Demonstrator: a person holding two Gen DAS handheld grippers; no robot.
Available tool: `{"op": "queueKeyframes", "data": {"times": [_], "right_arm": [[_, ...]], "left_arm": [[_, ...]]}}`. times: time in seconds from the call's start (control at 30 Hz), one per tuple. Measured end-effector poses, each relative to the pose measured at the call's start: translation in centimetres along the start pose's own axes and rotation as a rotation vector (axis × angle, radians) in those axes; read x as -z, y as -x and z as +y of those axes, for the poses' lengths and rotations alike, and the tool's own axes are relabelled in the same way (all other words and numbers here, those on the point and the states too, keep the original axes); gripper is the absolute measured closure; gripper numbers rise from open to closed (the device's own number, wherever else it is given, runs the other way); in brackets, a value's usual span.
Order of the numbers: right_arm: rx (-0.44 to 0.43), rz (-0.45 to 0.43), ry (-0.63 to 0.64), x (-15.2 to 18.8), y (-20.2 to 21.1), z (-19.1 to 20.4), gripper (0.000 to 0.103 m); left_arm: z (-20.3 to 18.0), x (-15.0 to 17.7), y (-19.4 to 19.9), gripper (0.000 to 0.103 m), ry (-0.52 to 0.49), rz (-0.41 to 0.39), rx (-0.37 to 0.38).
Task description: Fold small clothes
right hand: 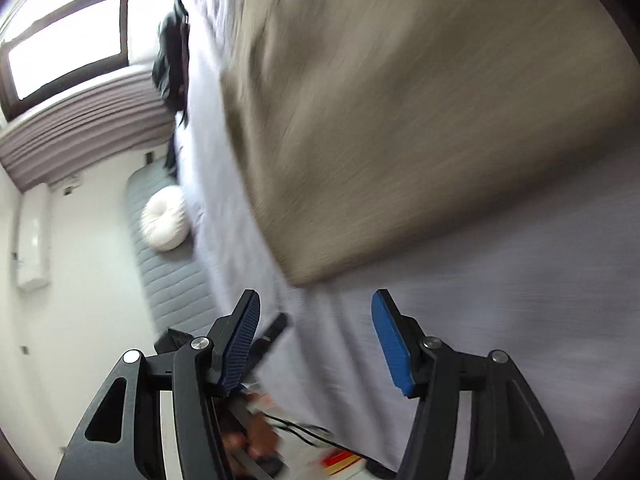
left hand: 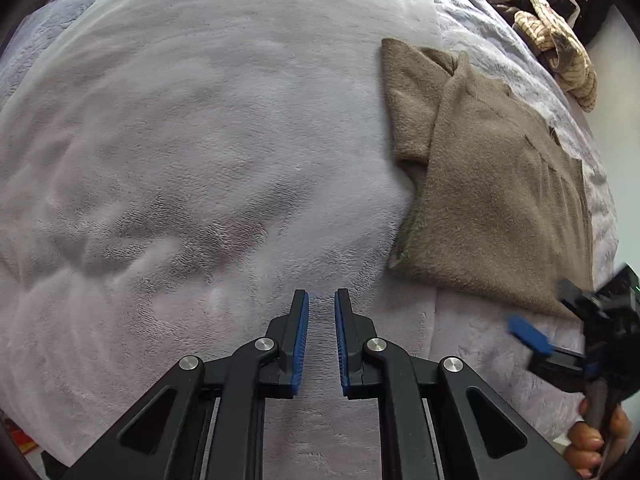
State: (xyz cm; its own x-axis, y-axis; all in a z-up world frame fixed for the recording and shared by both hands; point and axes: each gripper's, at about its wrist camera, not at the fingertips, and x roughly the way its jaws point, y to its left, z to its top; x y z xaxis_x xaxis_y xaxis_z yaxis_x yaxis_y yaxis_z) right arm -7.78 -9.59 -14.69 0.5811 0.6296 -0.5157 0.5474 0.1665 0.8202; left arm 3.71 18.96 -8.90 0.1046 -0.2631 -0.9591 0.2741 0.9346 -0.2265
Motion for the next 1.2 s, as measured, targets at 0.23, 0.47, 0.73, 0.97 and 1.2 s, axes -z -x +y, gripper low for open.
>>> {"op": "queueKeyframes", "data": {"times": [0.23, 0.47, 0.73, 0.97, 1.2], "right_arm": [[-0.003, -0.023, -0.067, 0.0, -7.7, 0.6, 0.042], [0.014, -0.066, -0.064, 0.2, -6.3, 1.1, 0.057], [-0.060, -0.069, -0.050, 0.2, -7.5, 3.6, 0.095], [0.058, -0.012, 0.000, 0.1, -8.4, 3.1, 0.095], [0.225, 0.141, 0.059, 0.8, -9.4, 5.7, 0.083]], "left_arm": [[2.1, 0.3, 1.6, 0.000, 0.011, -0.091, -0.014], [3.8, 0.1, 1.1, 0.000, 0.034, -0.072, -0.053], [4.2, -0.7, 2.0, 0.000, 0.049, -0.147, -0.067], [2.4, -0.9, 4.5, 0.000, -0.059, -0.307, -0.090], [2.3, -1.7, 4.9, 0.000, -0.036, -0.303, -0.092]]}}
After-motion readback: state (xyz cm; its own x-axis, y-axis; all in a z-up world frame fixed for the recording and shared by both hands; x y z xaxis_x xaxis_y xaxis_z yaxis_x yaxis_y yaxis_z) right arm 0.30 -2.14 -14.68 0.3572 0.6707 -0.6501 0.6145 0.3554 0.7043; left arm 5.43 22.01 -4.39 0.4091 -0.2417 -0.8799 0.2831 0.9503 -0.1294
